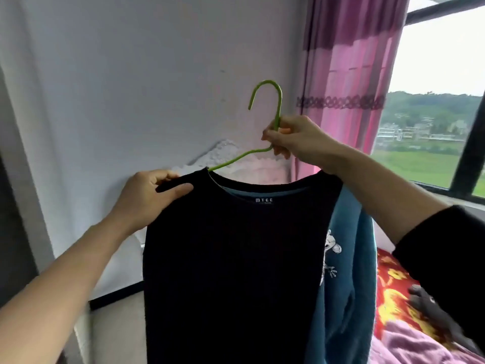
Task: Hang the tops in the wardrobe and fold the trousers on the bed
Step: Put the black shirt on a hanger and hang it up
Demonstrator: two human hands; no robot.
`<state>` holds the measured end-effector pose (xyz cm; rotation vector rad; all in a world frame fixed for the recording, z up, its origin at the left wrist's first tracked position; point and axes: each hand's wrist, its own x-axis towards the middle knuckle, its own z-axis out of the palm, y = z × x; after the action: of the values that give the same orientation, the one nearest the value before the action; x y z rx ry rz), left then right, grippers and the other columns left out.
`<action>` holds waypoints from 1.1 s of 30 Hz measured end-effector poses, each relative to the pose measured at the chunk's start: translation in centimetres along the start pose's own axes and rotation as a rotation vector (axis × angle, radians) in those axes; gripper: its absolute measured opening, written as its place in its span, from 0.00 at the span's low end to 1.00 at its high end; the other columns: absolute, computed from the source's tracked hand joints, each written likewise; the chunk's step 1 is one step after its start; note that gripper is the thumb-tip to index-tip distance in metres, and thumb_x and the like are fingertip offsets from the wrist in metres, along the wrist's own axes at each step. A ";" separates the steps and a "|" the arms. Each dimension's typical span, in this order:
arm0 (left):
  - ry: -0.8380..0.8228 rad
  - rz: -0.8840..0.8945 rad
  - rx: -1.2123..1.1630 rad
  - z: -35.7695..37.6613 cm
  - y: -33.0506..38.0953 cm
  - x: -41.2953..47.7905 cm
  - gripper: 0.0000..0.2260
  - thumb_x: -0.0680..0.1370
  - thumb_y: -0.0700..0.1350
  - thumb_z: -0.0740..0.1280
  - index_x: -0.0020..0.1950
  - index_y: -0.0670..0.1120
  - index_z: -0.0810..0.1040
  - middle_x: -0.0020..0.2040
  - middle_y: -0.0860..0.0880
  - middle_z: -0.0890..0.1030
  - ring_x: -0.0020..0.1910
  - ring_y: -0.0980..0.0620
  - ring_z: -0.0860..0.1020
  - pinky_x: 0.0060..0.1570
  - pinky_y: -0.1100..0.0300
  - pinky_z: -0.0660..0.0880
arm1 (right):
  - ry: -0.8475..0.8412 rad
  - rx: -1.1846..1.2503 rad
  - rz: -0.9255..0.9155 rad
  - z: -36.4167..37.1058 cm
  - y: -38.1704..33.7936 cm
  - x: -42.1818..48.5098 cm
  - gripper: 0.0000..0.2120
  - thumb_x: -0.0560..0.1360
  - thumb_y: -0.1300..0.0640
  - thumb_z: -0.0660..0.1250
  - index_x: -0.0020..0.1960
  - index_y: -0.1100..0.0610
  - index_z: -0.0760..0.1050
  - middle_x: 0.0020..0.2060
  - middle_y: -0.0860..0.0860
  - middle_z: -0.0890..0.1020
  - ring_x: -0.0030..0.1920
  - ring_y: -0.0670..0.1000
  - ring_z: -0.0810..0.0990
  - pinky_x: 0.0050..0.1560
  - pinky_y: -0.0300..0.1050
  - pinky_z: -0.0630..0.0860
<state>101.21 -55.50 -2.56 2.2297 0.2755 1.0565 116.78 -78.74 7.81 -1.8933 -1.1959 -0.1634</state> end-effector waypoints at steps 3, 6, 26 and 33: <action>-0.042 0.015 0.007 -5.0 -2.3 -1.1 0.05 0.74 0.50 0.71 0.43 0.61 0.84 0.41 0.58 0.85 0.43 0.59 0.82 0.47 0.63 0.76 | -0.077 0.016 -0.045 5.8 -3.0 2.5 0.08 0.80 0.56 0.63 0.50 0.60 0.78 0.34 0.51 0.78 0.31 0.43 0.74 0.36 0.39 0.73; 0.075 -0.045 -0.029 -10.2 -6.3 -2.1 0.11 0.71 0.45 0.74 0.38 0.64 0.83 0.40 0.61 0.84 0.41 0.63 0.82 0.45 0.71 0.76 | -0.122 0.003 -0.084 11.6 -5.4 5.3 0.09 0.79 0.54 0.65 0.49 0.60 0.79 0.32 0.51 0.79 0.29 0.43 0.73 0.38 0.43 0.72; 0.284 -0.310 0.490 -36.6 -30.1 -2.2 0.14 0.76 0.50 0.69 0.61 0.49 0.80 0.55 0.51 0.82 0.58 0.52 0.77 0.55 0.63 0.67 | -0.581 0.156 -0.223 44.1 -22.0 22.0 0.05 0.77 0.62 0.66 0.51 0.62 0.78 0.34 0.53 0.79 0.29 0.47 0.73 0.31 0.37 0.69; 0.166 -0.525 0.617 -42.8 -39.8 2.6 0.15 0.78 0.52 0.65 0.65 0.53 0.77 0.60 0.51 0.80 0.55 0.50 0.78 0.50 0.56 0.75 | -0.752 0.052 -0.337 53.7 -25.9 29.7 0.06 0.78 0.62 0.66 0.49 0.66 0.77 0.35 0.57 0.82 0.29 0.50 0.79 0.30 0.40 0.75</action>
<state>74.00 -3.88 -6.28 2.3629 1.3314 0.9366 95.15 -15.75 5.49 -1.7350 -1.9925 0.4372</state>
